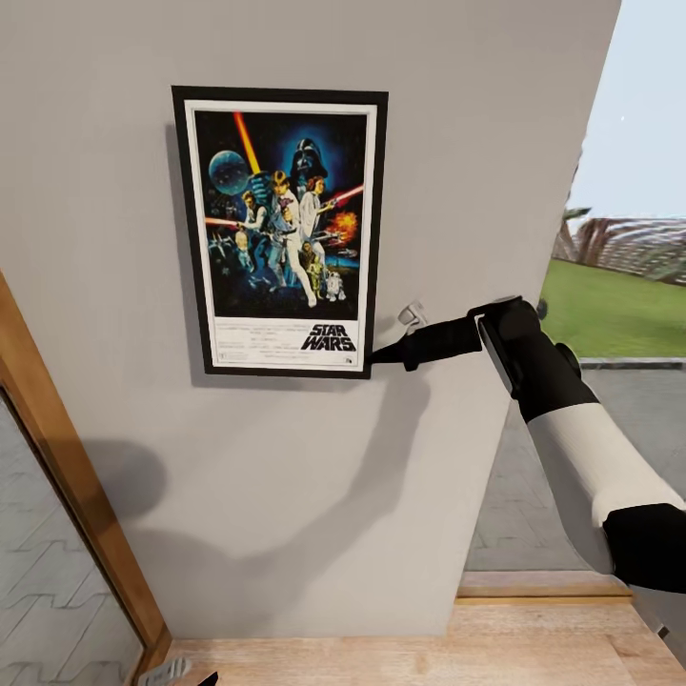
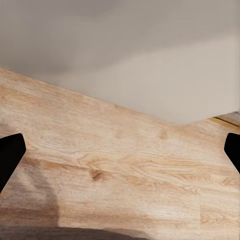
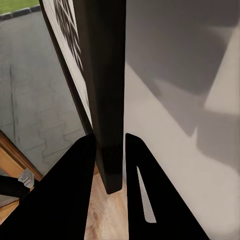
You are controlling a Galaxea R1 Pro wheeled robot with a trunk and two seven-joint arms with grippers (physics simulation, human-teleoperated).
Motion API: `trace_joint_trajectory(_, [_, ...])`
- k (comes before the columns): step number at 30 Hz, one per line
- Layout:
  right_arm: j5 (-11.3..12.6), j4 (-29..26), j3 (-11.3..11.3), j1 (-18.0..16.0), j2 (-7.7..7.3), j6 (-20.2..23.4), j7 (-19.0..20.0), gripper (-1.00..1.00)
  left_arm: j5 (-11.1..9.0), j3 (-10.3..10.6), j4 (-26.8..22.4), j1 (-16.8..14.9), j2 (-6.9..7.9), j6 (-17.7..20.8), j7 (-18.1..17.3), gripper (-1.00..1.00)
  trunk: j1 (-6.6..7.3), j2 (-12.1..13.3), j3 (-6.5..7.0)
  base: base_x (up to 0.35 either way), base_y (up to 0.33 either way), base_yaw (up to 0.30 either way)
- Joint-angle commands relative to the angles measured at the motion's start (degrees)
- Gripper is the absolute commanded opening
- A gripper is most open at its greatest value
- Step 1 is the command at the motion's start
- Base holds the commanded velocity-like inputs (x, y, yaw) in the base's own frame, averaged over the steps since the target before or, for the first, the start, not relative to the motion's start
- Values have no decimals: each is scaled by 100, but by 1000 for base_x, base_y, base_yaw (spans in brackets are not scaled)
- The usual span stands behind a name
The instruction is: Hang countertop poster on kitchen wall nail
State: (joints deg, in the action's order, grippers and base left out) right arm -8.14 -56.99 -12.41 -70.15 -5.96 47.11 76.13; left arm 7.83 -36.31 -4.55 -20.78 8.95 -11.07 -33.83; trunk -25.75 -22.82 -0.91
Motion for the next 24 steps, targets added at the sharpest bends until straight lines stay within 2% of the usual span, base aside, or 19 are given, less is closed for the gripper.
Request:
trace_joint_trajectory(1, [-38, -7, 0, -6, -1, 50, 45, -100, 61, -42, 6, -5, 1, -36, -10, 100, -3, -10, -10, 0, 6, 0])
trace_joint_trajectory(18, [-38, -94, 0, -4, -1, 53, 47, -100, 61, -41, 6, -5, 1, -36, -10, 100, -3, -10, -10, 0, 112, 0])
trace_joint_trajectory(24, [-38, -101, 2, -2, -1, 53, 47, -100, 61, -42, 6, -5, 1, -36, -8, 100, -3, -10, -10, 0, 35, 0])
